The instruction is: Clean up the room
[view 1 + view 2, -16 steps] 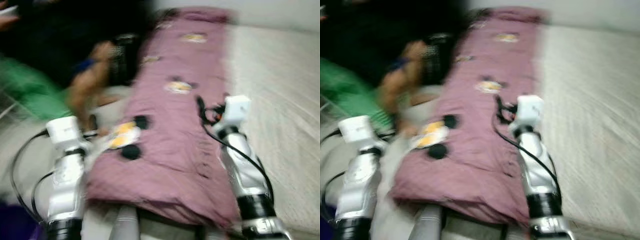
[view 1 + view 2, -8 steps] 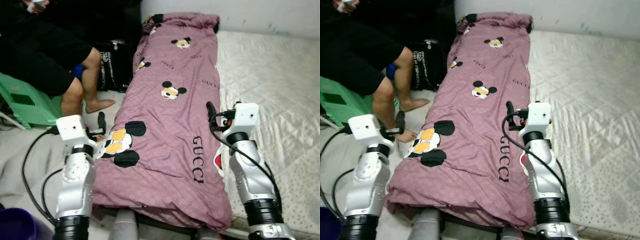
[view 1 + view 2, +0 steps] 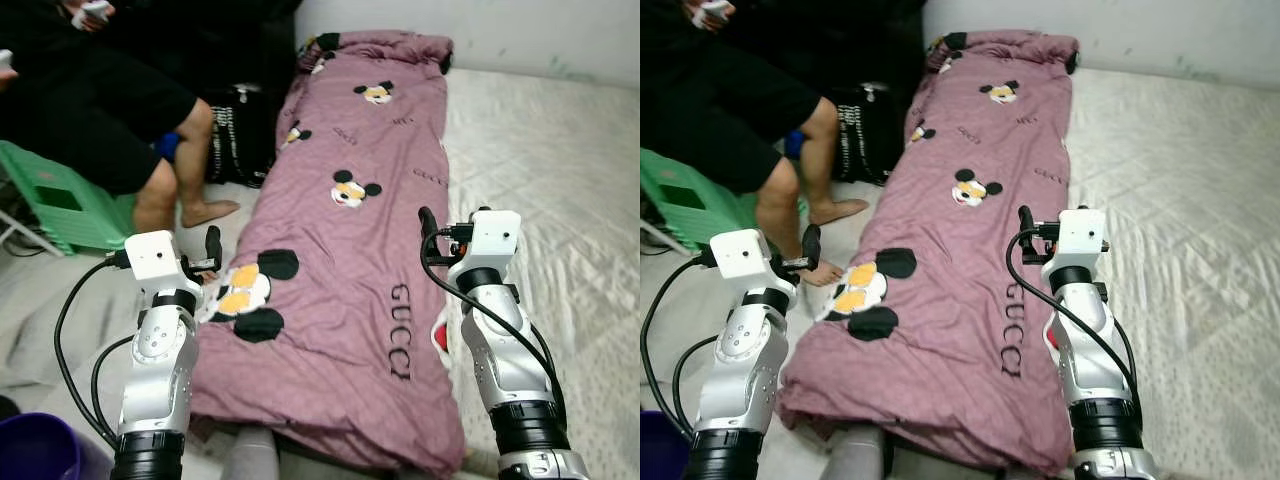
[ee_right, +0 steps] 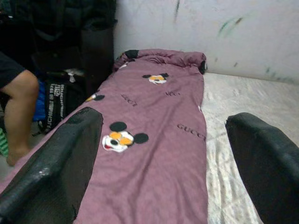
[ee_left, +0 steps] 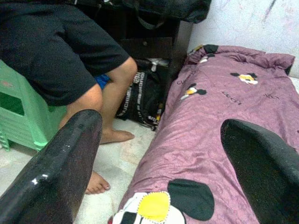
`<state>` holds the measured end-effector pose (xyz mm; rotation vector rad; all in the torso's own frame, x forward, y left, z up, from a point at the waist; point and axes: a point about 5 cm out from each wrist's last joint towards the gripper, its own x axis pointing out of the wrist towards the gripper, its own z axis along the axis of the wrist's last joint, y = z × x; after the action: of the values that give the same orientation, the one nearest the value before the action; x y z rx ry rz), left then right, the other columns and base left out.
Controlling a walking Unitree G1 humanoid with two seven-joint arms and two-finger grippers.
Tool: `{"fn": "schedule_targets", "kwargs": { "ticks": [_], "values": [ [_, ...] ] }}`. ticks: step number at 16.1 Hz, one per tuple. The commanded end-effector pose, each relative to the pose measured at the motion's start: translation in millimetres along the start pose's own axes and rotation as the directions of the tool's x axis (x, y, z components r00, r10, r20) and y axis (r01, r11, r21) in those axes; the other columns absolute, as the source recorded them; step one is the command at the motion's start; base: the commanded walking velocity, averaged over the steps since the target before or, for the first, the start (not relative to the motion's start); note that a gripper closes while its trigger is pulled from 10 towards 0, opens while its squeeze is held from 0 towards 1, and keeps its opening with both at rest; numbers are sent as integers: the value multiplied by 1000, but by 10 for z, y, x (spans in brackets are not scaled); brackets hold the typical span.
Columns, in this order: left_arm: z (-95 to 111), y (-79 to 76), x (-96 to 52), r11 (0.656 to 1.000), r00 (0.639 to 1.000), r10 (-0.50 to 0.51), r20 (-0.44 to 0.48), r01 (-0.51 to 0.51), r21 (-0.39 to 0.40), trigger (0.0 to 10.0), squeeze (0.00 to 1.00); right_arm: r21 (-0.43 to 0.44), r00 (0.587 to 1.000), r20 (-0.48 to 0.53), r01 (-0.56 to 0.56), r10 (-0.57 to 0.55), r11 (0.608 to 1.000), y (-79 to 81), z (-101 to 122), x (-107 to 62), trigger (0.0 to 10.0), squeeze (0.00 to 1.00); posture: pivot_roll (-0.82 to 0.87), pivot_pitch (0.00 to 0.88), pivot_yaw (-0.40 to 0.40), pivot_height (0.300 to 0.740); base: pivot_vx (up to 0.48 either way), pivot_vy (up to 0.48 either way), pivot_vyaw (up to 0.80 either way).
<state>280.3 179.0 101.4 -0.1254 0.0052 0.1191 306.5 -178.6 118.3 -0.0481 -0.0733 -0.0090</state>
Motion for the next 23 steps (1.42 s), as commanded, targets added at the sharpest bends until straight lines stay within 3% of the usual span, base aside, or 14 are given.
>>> {"fn": "schedule_targets", "kwargs": {
  "ticks": [1, 8, 16, 17, 18, 19, 20, 23],
  "values": [
    [1, 24, -3, 1000, 1000, 2, -5, -2, 7, 10000, 0, -6, 1000, 9, 9, -9, 1000, -14, 23, 23, 10000, 0, 0, 0, 52, 738, 0, 0, 0],
    [5, 2, 3, 1000, 1000, -10, -6, 11, 24, 10000, 0, -32, 999, -7, 47, -47, 998, -106, -34, -38, 10000, 0, -4, 0, 58, 740, 0, 0, 0],
    [-15, -2, 6, 1000, 1000, -9, -12, 9, 12, 10000, 0, -46, 999, -8, 31, -32, 998, -54, -65, -41, 10000, 0, 0, 0, 54, 740, 0, 0, 0],
    [-16, -7, 7, 1000, 1000, -10, -12, 10, 10, 10000, 0, -41, 1000, -2, 28, -28, 999, -50, -58, -38, 10000, 741, -2, 0, 53, 740, 0, 0, 0],
    [-12, -10, 3, 1000, 1000, -2, -5, 2, 25, 10000, 0, -45, 1000, -2, 26, -26, 999, -45, -54, -33, 10000, 910, -3, 0, 52, 740, 0, 0, 0],
    [-31, -20, -1, 1000, 1000, 1, -18, -1, 19, 10000, 0, -51, 999, -8, 35, -35, 998, -52, -60, -32, 10000, 129, -4, 0, 50, 740, 0, 0, 0],
    [-50, -22, -2, 1000, 1000, 5, -28, -4, 25, 10000, 0, -53, 999, -12, 36, -37, 998, -51, -68, -30, 10000, 0, -5, 0, 48, 740, 0, 0, 0],
    [-57, -43, -15, 1000, 1000, -3, -25, 3, 19, 10000, 0, -49, 999, -16, 33, -34, 998, -37, -72, -26, 10000, 0, -6, 0, 43, 740, 0, 0, 0]
  ]
}}
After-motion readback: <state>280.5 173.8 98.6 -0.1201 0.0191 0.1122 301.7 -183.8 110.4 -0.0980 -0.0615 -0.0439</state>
